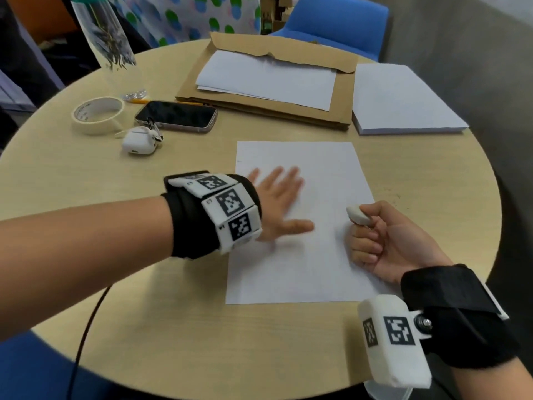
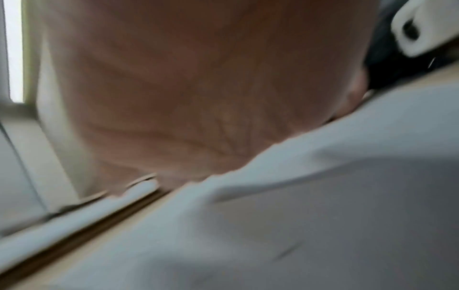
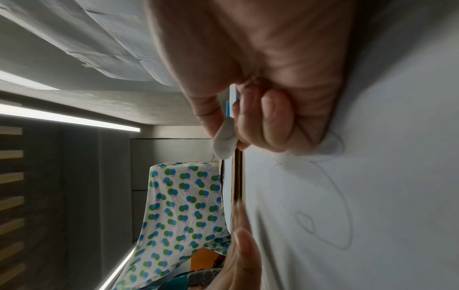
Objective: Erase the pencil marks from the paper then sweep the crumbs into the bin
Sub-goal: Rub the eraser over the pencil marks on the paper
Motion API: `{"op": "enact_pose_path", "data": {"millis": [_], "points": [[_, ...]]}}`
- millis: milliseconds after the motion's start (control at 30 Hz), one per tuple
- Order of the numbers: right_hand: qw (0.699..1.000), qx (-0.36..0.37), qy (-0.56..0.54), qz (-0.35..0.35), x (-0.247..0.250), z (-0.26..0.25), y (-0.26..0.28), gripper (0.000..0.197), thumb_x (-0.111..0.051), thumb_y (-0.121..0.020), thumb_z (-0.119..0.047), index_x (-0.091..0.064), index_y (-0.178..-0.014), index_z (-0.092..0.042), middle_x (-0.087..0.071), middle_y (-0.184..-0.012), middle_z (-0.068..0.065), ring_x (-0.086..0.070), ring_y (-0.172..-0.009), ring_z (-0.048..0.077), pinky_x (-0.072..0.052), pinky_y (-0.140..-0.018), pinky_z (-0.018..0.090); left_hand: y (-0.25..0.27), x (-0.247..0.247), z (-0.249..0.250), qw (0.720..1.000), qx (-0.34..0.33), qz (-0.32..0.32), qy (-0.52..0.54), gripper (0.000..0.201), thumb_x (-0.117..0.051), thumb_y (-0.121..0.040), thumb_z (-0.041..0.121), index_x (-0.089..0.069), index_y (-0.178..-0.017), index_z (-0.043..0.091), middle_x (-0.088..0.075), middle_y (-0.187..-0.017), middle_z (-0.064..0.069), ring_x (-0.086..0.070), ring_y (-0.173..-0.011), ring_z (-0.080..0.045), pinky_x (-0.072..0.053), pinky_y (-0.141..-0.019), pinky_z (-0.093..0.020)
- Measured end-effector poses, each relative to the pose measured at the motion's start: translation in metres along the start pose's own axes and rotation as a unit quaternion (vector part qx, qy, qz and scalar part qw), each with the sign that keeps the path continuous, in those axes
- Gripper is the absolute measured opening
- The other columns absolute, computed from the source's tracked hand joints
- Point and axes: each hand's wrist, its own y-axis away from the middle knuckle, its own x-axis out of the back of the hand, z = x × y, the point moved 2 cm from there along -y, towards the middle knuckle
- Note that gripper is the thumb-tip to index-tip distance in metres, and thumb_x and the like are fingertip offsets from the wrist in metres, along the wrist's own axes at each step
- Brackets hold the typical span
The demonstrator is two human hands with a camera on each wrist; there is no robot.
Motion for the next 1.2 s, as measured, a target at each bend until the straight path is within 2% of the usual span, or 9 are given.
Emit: {"op": "enact_pose_path", "data": {"millis": [100,267,400,533,733,833,933,1133,1200], "points": [[1.0,-0.001,-0.014,-0.016,0.0,0.001,-0.001,0.06,-0.078,-0.033,-0.023,-0.025,-0.06,-0.021,-0.02,-0.048,-0.006,-0.021,-0.031,0.008,-0.021,-0.029,0.019,0.001,-0.005,0.003,0.996,-0.038,-0.054,0.058,0.07,-0.014,-0.094,0.057,0.018,-0.147,0.023,0.025,-0.154,0.006,0.017,-0.144,-0.014,0.008,-0.117,-0.04],[1.0,0.0,-0.019,-0.022,0.001,0.002,-0.001,0.06,-0.079,-0.033,-0.023,-0.026,-0.06,-0.022,-0.02,-0.048,-0.006,-0.022,-0.031,0.008,-0.022,-0.029,0.02,0.017,-0.009,-0.08,0.976,0.21,-0.022,-0.048,0.094,-0.005,-0.08,0.075,0.018,-0.146,0.013,0.025,-0.154,-0.003,0.019,-0.144,-0.016,0.015,-0.114,-0.048],[1.0,-0.002,-0.004,-0.022,0.001,0.0,0.001,0.038,-0.067,-0.048,-0.023,-0.03,-0.055,-0.02,-0.021,-0.047,-0.006,-0.021,-0.031,0.007,-0.02,-0.03,0.019,0.039,-0.012,-0.067,0.997,0.078,0.016,-0.021,0.098,0.032,-0.046,0.082,0.036,-0.13,0.031,0.047,-0.137,0.009,0.035,-0.131,-0.01,0.023,-0.107,-0.042],[1.0,-0.002,0.002,-0.012,0.0,0.001,0.001,0.033,-0.062,-0.052,-0.022,-0.03,-0.055,-0.019,-0.021,-0.046,-0.006,-0.021,-0.031,0.007,-0.02,-0.03,0.019,0.053,-0.032,-0.03,0.992,-0.113,-0.062,0.008,0.076,0.02,-0.052,0.077,0.038,-0.119,0.047,0.052,-0.125,0.021,0.039,-0.127,-0.007,0.025,-0.103,-0.033],[1.0,0.003,0.006,-0.006,0.002,0.001,0.001,0.036,-0.063,-0.052,-0.023,-0.028,-0.058,-0.019,-0.021,-0.047,-0.006,-0.021,-0.033,0.007,-0.021,-0.03,0.019,0.05,-0.026,-0.075,0.996,0.069,-0.035,-0.044,0.127,0.045,-0.017,0.078,0.035,-0.133,0.027,0.041,-0.141,0.007,0.024,-0.141,-0.013,0.017,-0.112,-0.043],[1.0,0.004,0.005,-0.013,0.003,0.001,0.001,0.036,-0.065,-0.053,-0.024,-0.029,-0.057,-0.019,-0.022,-0.048,-0.006,-0.022,-0.033,0.007,-0.022,-0.03,0.019,0.056,-0.025,-0.067,0.999,0.01,-0.03,-0.04,0.111,0.041,-0.028,0.08,0.039,-0.127,0.031,0.048,-0.132,0.008,0.032,-0.136,-0.013,0.02,-0.109,-0.038],[1.0,0.005,0.013,-0.004,0.005,0.001,0.0,0.03,-0.059,-0.062,-0.024,-0.03,-0.058,-0.019,-0.022,-0.049,-0.006,-0.022,-0.033,0.007,-0.021,-0.031,0.019,0.053,-0.026,-0.036,0.996,-0.059,-0.064,0.029,0.076,0.014,-0.068,0.076,0.032,-0.133,0.039,0.042,-0.14,0.014,0.032,-0.133,-0.008,0.019,-0.109,-0.034],[1.0,0.001,-0.003,-0.014,0.002,0.003,-0.002,0.033,-0.066,-0.052,-0.023,-0.033,-0.053,-0.019,-0.024,-0.047,-0.006,-0.023,-0.032,0.007,-0.022,-0.03,0.019,-0.007,0.001,-0.047,0.999,0.011,-0.01,0.048,0.055,-0.015,-0.101,0.037,0.001,-0.15,0.018,0.01,-0.158,0.0,0.008,-0.146,-0.02,0.004,-0.116,-0.041],[1.0,0.001,-0.014,-0.025,0.002,0.003,-0.001,0.04,-0.076,-0.042,-0.022,-0.037,-0.051,-0.019,-0.025,-0.047,-0.006,-0.024,-0.032,0.007,-0.023,-0.029,0.019,-0.016,0.005,-0.067,0.99,0.117,0.013,0.079,0.065,-0.017,-0.099,0.047,-0.002,-0.15,0.009,0.006,-0.158,-0.009,0.003,-0.146,-0.025,0.0,-0.116,-0.042]]}}
